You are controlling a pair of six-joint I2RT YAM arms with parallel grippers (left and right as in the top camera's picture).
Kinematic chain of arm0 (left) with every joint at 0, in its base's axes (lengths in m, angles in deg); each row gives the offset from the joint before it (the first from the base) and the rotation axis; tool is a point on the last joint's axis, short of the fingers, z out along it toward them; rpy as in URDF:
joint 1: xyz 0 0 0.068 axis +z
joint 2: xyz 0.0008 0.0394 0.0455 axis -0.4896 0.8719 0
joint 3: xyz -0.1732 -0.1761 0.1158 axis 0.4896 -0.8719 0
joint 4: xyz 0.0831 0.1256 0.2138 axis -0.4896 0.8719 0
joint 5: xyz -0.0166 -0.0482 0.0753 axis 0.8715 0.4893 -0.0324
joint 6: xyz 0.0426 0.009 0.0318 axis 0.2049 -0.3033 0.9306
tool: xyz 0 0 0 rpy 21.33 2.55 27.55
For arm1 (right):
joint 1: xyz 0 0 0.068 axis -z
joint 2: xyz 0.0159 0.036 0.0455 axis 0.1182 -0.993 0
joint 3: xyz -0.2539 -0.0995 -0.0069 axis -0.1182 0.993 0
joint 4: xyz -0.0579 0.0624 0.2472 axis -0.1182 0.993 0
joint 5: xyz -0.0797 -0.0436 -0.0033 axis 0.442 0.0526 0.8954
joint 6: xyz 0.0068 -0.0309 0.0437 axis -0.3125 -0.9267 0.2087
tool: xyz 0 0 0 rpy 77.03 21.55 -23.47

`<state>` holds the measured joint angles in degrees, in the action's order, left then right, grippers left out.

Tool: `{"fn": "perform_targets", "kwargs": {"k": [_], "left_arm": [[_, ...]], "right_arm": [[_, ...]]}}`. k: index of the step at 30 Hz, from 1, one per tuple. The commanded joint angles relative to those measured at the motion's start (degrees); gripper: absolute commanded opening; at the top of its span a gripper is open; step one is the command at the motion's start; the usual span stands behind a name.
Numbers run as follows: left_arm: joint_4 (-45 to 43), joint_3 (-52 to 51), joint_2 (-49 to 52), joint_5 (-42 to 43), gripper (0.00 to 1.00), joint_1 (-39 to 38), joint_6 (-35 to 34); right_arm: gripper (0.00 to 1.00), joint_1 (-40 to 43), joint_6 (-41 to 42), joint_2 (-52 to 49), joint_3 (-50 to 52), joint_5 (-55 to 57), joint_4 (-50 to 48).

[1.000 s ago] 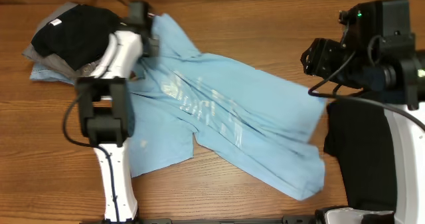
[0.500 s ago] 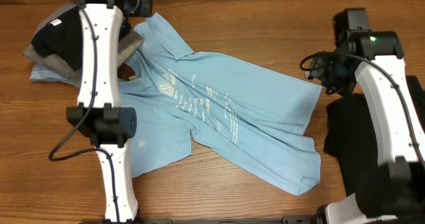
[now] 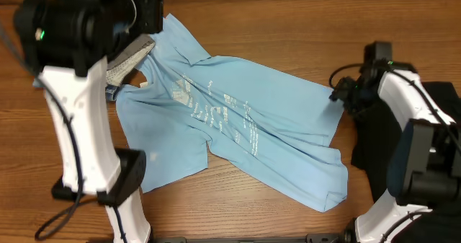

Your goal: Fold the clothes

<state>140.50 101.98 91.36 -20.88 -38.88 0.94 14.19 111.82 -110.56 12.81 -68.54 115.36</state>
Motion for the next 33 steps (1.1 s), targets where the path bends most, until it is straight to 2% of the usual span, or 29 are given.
{"fn": "perform_targets", "kwargs": {"k": [1,3,6,7,9,13,17,24,25,26,27,28,30,33], "left_arm": [[0.3,-0.4,-4.0,-2.4,0.66,-2.2,0.5],[0.3,-0.8,-5.8,-2.4,0.66,-3.5,-0.8],[0.3,-1.4,-8.2,-2.4,0.67,-5.5,-0.8],[0.3,-1.7,-9.1,-2.4,0.67,-6.1,-1.0],[0.3,-2.3,-10.6,-2.4,0.68,-7.1,-1.2],[0.3,-3.6,-13.4,-2.5,0.69,-7.8,-1.4],[0.3,-4.2,-14.4,-4.0,0.71,-7.8,-1.4],[0.3,-7.3,-14.4,-3.9,0.72,-7.8,-2.1],[0.3,-8.3,-14.4,-3.9,0.72,-7.8,-2.1],[0.3,-9.3,-14.4,-3.9,0.71,-7.8,-2.1],[0.3,-10.4,-14.4,-3.9,0.71,-7.8,-2.1],[0.3,-11.7,-14.4,-4.0,0.7,-7.8,-2.1],[0.3,-13.7,-14.4,-4.4,0.71,-7.8,-2.0],[0.3,-15.0,-14.4,-7.6,0.74,-7.8,-2.0]], "right_arm": [[0.63,-0.2,2.3,-3.1,4.5,-3.3,-4.8],[0.59,-0.2,2.3,-4.3,5.9,-5.1,-7.2],[0.44,-0.2,2.3,-6.1,6.3,-6.6,-8.9],[0.35,-0.2,2.3,-6.7,6.3,-6.7,-9.8],[0.04,-0.2,2.3,-6.8,6.3,-6.7,-12.3],[0.04,1.0,2.4,-6.7,2.6,-8.2,-18.1],[0.04,4.7,2.4,-6.7,-8.5,-11.9,-18.9],[0.04,10.7,2.3,-6.7,-26.0,-11.6,-18.1],[0.06,11.1,2.3,-6.7,-26.9,-11.6,-18.1],[0.19,11.6,2.3,-6.7,-27.6,-11.6,-18.1],[0.6,12.0,2.3,-6.7,-27.9,-11.7,-17.9],[0.89,12.3,2.3,-6.7,-28.0,-11.7,-17.3],[0.96,12.8,1.8,-6.6,-28.0,-12.3,-14.7],[0.95,13.6,0.6,-6.3,-28.0,-15.2,-9.8]]}}
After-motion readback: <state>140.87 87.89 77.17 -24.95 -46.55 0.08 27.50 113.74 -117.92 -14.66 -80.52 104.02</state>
